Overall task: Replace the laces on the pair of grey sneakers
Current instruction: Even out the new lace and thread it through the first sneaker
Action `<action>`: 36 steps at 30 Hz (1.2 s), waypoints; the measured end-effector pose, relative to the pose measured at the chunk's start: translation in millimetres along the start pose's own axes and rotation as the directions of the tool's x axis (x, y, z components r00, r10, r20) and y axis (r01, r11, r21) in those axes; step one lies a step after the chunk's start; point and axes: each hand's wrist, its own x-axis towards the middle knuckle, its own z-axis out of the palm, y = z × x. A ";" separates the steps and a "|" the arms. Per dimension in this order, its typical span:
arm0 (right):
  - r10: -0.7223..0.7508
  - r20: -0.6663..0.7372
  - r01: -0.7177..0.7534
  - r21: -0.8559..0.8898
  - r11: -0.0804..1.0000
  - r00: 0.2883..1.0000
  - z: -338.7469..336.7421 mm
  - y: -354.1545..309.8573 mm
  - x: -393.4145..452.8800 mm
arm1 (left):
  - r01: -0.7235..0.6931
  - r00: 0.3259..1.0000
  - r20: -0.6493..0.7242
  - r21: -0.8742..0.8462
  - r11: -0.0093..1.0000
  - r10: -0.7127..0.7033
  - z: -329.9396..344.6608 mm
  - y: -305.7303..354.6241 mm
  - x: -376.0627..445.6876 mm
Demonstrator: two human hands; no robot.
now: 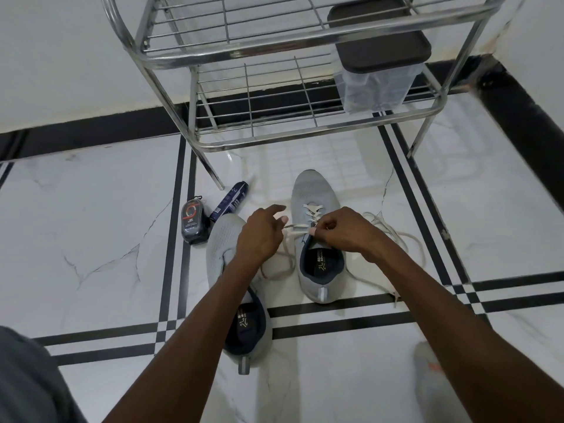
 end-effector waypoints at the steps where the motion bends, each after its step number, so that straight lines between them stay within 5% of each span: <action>1: -0.002 0.008 0.002 0.009 1.000 1.000 -2.2 0.1 0.8 | -0.038 0.999 0.033 0.067 0.997 0.036 4.9 -3.5 2.5; 5: 0.004 -0.142 -0.001 0.023 1.000 0.990 -13.5 3.6 6.2 | -0.030 0.994 0.106 0.238 0.971 0.004 20.4 -7.1 -3.9; 8: -0.053 -0.193 0.061 0.033 0.998 0.980 -22.4 -0.5 15.8 | 0.012 0.990 0.134 0.148 0.989 -0.032 10.4 1.1 -7.6; 13: -0.211 0.088 0.214 -0.032 0.976 0.974 -6.1 -37.7 19.9 | -0.003 0.987 0.161 -0.164 0.986 0.030 -37.7 12.0 -8.0; 17: -0.189 0.285 0.192 0.018 0.981 0.940 -1.8 -48.1 31.5 | -0.036 0.993 0.100 -0.280 0.959 0.066 -74.9 10.4 -6.6; 20: -0.019 0.086 0.004 0.173 0.985 0.996 -8.4 -37.3 45.7 | 0.024 0.999 0.040 -0.336 0.941 -0.011 -99.2 -1.0 -5.6; 23: -0.034 -0.196 0.068 0.165 0.984 0.980 -5.9 -30.7 51.9 | 0.019 0.999 0.031 -0.275 0.961 -0.011 -100.3 -11.6 -8.1; 26: -0.242 0.038 0.233 0.155 0.960 0.970 7.2 -48.7 46.3 | -0.039 0.998 0.040 -0.181 0.983 0.047 -85.1 -9.8 -9.5; 29: -0.297 0.283 0.298 0.039 0.954 0.912 16.7 -63.1 42.2 | -0.097 0.994 0.046 -0.131 0.987 0.104 -76.1 -3.6 -8.9; 32: -0.197 -0.038 0.200 0.083 0.976 0.980 11.5 -52.1 51.7 | -0.091 0.994 0.044 -0.107 0.990 0.096 -76.9 -14.7 -7.7; 34: -0.133 -0.259 0.176 0.149 0.973 0.957 2.3 -39.1 58.4 | -0.069 0.997 0.029 -0.110 0.992 0.072 -81.4 -22.8 -9.3; 36: -0.163 -0.180 0.188 0.134 0.973 0.970 -1.7 -36.8 57.6 | -0.060 0.998 0.017 -0.100 0.993 0.062 -82.5 -23.6 -9.1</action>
